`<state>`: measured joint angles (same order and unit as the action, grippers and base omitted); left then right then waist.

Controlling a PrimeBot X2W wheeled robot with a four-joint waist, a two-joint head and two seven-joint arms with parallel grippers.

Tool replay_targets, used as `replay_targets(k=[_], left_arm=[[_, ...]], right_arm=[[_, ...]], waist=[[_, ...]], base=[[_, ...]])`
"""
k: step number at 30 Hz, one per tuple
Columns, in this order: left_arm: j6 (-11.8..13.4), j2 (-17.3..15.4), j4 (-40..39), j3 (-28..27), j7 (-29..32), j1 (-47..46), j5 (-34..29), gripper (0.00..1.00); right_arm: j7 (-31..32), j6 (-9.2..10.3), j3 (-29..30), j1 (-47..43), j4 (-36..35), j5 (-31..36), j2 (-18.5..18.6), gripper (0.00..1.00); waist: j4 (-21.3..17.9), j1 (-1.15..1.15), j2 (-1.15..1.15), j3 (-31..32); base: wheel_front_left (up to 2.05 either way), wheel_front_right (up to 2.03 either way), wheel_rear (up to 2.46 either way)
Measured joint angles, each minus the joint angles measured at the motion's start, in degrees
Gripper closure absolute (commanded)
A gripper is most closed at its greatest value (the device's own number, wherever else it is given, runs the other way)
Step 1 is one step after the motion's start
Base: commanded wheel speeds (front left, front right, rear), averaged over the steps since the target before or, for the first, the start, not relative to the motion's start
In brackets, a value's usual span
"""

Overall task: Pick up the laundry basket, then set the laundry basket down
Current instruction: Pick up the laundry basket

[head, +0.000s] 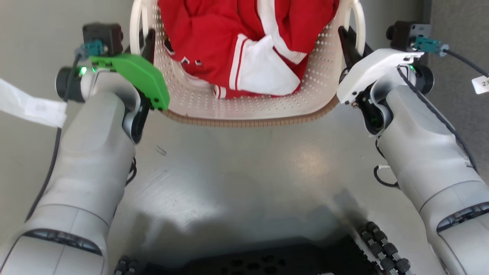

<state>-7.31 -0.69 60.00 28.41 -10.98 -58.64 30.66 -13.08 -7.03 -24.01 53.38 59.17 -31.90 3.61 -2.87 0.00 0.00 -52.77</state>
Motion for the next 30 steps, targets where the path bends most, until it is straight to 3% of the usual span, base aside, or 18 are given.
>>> replay_targets(k=[13, 30], left_arm=[[0.00, 0.03, 1.00, 3.09, 0.08, 5.37, 6.08, 1.00], [0.00, 0.10, 4.53, 5.14, 3.92, 11.45, 11.40, 1.00]], right_arm=[[0.32, -0.02, -3.39, -2.83, 2.89, -2.86, -0.32, 1.00], [6.15, -0.02, -9.56, -6.60, 5.08, -5.79, -0.85, 1.00]], waist=[[0.03, 0.00, 0.00, 8.77], [-0.65, 0.00, 0.00, 21.12]], base=[[0.00, 0.00, 0.00], [0.00, 0.00, 0.00]])
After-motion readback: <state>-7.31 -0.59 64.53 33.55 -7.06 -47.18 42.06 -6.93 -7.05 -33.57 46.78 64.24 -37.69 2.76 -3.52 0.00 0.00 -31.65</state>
